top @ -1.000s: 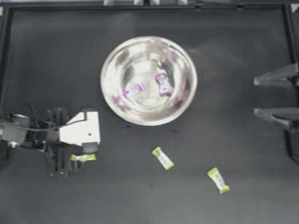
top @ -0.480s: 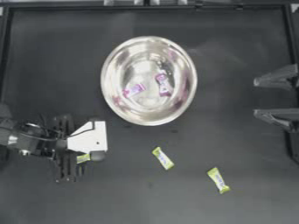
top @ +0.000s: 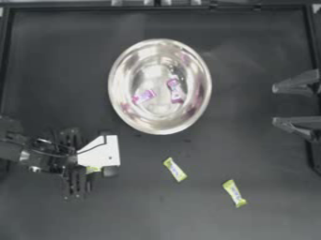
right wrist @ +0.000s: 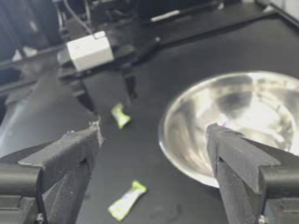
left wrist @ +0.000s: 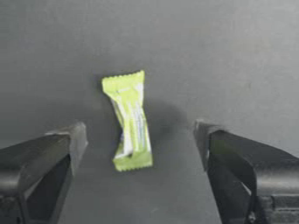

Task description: Put candies in bowl

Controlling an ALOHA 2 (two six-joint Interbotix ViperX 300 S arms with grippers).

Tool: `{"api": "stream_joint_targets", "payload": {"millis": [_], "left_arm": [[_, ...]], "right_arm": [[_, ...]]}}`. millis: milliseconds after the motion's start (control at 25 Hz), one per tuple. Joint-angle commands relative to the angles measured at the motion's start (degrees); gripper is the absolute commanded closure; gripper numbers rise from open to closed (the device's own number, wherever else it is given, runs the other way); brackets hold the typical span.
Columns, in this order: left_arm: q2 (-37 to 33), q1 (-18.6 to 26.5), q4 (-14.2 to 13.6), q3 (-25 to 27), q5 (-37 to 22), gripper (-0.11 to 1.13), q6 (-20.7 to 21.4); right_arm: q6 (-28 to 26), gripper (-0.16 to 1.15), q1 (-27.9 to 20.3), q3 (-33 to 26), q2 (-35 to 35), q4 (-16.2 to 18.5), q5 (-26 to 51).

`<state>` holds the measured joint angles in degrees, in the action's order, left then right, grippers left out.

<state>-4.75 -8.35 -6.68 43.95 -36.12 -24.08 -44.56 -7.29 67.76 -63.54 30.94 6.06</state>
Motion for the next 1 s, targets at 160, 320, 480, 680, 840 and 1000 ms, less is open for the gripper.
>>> {"api": "stream_joint_targets", "payload": {"millis": [160,320,480,680,840,1000], "left_arm": [[0.26,-0.09,-1.67,-1.49,0.35,0.0,-1.32],[1.32,-0.09,-1.85,-1.67,0.35,0.01,-1.41],[2.64,-0.09,-1.85,-1.85,0.35,0.07,-1.41],[3.34,-0.09,-1.85,-2.02,0.35,0.15,-1.41],[3.78,-0.09,-1.93,-2.11,0.35,0.17,-1.41],[4.39,-0.09,-1.93,-2.11,0.35,0.2,-1.41]], "right_arm": [[0.0,-0.01,0.09,-0.35,0.35,-0.18,-1.05],[0.0,-0.01,0.09,-0.35,0.35,-0.09,-1.05],[0.0,-0.01,0.09,-0.35,0.35,-0.09,-1.05],[0.0,-0.01,0.09,-0.44,0.35,-0.18,-1.05],[0.0,-0.01,0.09,-0.62,0.35,-0.09,-1.05],[0.0,-0.01,0.09,-0.7,0.35,-0.09,-1.14]]}}
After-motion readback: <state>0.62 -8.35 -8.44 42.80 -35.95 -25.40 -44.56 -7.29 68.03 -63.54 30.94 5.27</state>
